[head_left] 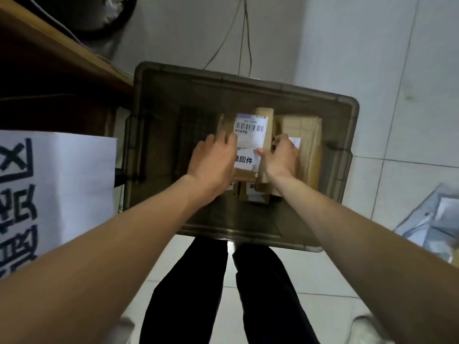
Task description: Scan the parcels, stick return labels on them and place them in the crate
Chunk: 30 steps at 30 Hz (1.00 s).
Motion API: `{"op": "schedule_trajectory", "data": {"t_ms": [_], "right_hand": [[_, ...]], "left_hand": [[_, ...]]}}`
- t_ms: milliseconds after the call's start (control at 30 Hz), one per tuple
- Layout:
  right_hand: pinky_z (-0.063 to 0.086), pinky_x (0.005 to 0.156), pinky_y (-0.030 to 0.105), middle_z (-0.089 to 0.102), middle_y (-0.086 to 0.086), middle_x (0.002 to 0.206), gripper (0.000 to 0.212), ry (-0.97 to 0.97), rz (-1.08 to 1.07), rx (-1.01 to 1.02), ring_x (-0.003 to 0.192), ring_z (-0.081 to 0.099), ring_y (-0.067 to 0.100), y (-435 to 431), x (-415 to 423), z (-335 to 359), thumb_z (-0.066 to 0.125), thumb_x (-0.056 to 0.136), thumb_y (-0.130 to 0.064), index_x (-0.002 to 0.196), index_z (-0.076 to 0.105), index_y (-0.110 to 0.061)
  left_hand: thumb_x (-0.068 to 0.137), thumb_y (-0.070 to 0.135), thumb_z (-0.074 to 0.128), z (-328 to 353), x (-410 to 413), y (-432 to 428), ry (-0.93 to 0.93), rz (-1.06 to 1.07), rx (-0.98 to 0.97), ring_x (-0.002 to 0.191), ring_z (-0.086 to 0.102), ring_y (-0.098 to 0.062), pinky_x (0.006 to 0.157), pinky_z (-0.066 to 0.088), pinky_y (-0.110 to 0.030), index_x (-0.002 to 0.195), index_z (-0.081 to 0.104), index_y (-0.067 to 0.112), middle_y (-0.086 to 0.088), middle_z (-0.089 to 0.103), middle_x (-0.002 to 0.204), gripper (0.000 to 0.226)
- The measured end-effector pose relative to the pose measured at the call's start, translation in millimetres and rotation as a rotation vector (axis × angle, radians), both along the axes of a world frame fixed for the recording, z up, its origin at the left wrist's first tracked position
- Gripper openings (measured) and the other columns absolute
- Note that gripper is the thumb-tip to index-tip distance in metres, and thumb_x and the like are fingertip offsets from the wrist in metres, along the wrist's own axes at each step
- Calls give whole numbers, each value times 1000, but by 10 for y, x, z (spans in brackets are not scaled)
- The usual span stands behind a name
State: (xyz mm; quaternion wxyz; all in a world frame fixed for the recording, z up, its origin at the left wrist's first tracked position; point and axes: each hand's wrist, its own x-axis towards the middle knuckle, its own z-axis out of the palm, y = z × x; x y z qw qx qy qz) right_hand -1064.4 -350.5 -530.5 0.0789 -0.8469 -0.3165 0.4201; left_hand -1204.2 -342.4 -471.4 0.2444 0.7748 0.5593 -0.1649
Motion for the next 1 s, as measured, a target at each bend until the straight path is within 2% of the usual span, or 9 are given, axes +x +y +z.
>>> {"op": "schedule_trajectory", "data": {"t_ms": [167,333,400,500,567,667,800,933,1000], "right_hand": [[43,92,31,54,8,129,39,-64,106,33,121,51,25,-60,-41,63,63,93,-25,127,49,-10],[43,90,35,54,11,131,45,-184,362,35,120,52,29,-90,-34,908,54,97,-35,132,48,-7],[47,94,40,54,12,132,46,-204,499,18,121,50,30,-62,-37,1408,52,98,-38,132,48,-7],[45,81,34,57,12,127,43,-237,706,24,115,54,30,37,-86,2270,50,98,-40,126,53,-8],[44,82,35,57,12,127,44,-273,815,43,115,54,31,130,-140,2781,49,98,-41,127,53,-8],[43,82,35,57,13,127,45,-304,951,102,118,52,32,251,-282,3687,49,97,-42,126,53,-8],[44,92,40,55,15,131,50,-353,1091,216,125,47,34,318,-478,4711,49,96,-45,129,51,-7],[44,87,39,57,15,127,51,-390,1239,371,120,50,33,261,-724,5507,47,96,-48,125,52,-6],[43,84,38,57,14,126,50,-385,1304,446,119,50,32,185,-864,5831,46,96,-48,124,52,-7]], "left_hand": [[87,20,65,-47,0,-79,13,-3,-6,111,53,-28,81,46,-35,135,41,11,-12,50,129,54],[88,27,65,601,-55,-81,45,3,-48,111,54,-29,85,47,-39,130,43,11,-12,52,126,50],[87,31,68,1027,-93,-28,57,27,-49,115,53,-30,89,47,-40,131,43,11,-12,53,126,54],[87,27,69,1809,-161,56,46,67,-21,117,53,-31,91,47,-41,131,45,9,-13,54,127,54],[88,23,67,2279,-177,117,38,98,2,117,54,-32,89,48,-40,132,46,9,-13,55,126,51],[89,23,64,3152,-262,192,34,165,64,114,56,-33,81,47,-40,128,48,8,-13,57,124,44],[89,26,60,4164,-448,134,17,284,140,107,59,-34,72,39,-35,122,50,11,-11,58,119,38],[89,23,58,5055,-726,-164,35,425,235,80,50,-25,58,34,-32,104,47,13,-9,56,104,21],[88,22,57,5392,-893,-377,49,510,268,78,48,-25,51,28,-31,98,45,13,-9,56,102,18]]}}
